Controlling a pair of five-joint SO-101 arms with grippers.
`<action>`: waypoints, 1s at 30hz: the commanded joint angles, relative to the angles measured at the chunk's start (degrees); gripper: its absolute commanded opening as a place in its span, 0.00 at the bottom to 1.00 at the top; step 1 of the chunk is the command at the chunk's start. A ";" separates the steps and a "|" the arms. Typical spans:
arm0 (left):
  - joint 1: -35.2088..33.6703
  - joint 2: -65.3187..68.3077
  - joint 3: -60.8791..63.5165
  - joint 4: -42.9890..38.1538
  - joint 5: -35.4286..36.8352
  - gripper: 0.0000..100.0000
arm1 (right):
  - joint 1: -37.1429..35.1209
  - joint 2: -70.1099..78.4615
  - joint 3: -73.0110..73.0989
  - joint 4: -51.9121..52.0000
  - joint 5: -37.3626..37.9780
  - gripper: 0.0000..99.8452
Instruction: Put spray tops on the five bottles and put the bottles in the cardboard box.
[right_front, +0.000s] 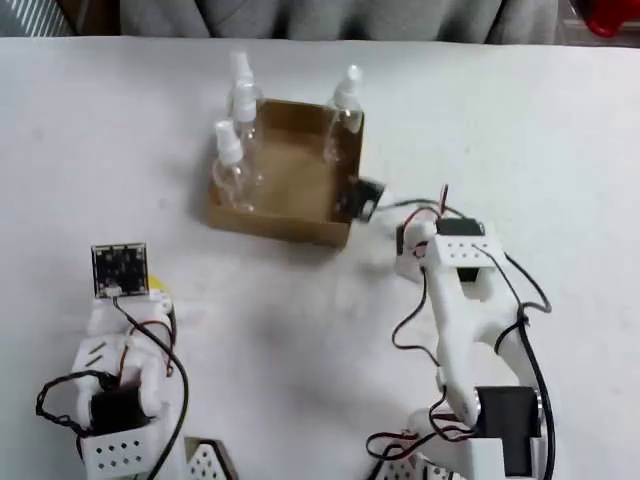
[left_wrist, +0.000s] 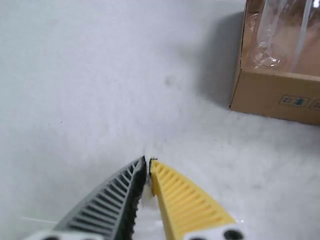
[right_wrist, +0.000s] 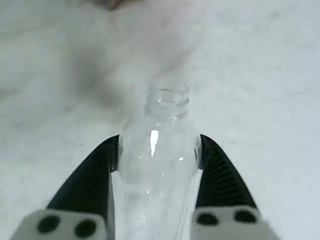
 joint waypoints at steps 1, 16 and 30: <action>-0.22 -0.84 0.00 -0.88 -0.70 0.02 | 1.45 -0.92 -7.21 5.85 -11.43 0.01; -0.40 -0.84 0.00 -0.62 -0.70 0.02 | 1.63 -0.84 -14.86 23.69 -50.73 0.01; -0.57 -0.84 -0.70 -0.62 -0.62 0.02 | 1.10 -0.66 -0.62 2.68 -55.56 0.01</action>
